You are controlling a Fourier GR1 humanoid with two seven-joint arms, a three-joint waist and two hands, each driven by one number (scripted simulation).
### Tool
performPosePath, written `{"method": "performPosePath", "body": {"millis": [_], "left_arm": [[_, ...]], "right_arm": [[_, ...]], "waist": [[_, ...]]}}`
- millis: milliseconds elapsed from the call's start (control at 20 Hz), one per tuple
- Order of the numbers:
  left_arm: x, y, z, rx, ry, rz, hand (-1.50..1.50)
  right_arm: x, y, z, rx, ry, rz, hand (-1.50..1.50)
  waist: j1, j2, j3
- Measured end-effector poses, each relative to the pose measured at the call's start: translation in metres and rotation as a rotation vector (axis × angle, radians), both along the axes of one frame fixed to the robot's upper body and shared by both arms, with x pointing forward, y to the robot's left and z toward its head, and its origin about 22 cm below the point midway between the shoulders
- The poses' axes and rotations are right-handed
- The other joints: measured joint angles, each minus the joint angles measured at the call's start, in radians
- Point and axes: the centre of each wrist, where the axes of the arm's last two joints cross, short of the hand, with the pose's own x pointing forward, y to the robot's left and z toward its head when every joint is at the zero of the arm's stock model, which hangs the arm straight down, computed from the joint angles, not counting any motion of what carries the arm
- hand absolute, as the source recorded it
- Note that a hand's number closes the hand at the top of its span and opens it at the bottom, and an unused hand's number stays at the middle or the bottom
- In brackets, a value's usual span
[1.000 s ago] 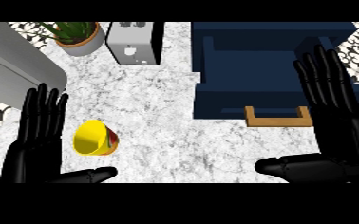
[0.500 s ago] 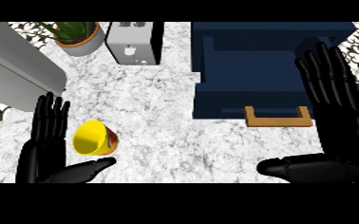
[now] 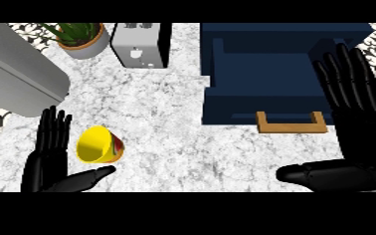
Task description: Pick up the cup, place it into the drawer and close the drawer
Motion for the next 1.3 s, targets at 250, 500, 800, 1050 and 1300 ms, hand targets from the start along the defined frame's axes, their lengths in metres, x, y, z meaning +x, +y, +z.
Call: {"method": "performPosePath", "body": {"millis": [250, 500, 800, 1050, 1300], "left_arm": [[-0.003, 0.011, -0.028, 0.0, 0.034, 0.001, -1.5], [-0.009, 0.012, -0.05, -0.006, 0.044, 0.005, -1.5], [-0.005, 0.022, -0.066, -0.009, 0.045, 0.027, -1.5], [0.007, 0.025, -0.086, -0.01, 0.045, 0.045, -1.5], [0.002, 0.031, -0.101, -0.01, 0.058, 0.04, -1.5]], "right_arm": [[0.003, -0.006, 0.0, 0.001, 0.0, 0.006, -1.5], [-0.001, -0.01, 0.002, -0.002, -0.005, 0.009, -1.5], [0.002, 0.001, 0.004, -0.003, -0.003, 0.011, -1.5], [0.002, -0.002, 0.005, -0.009, 0.006, 0.021, -1.5], [-0.001, 0.0, 0.007, -0.008, 0.006, 0.026, -1.5]], "waist": [[0.0, 0.0, 0.0], [-0.001, 0.0, 0.0], [0.0, 0.0, 0.0], [-0.002, 0.0, 0.0], [-0.002, 0.0, 0.0]]}}
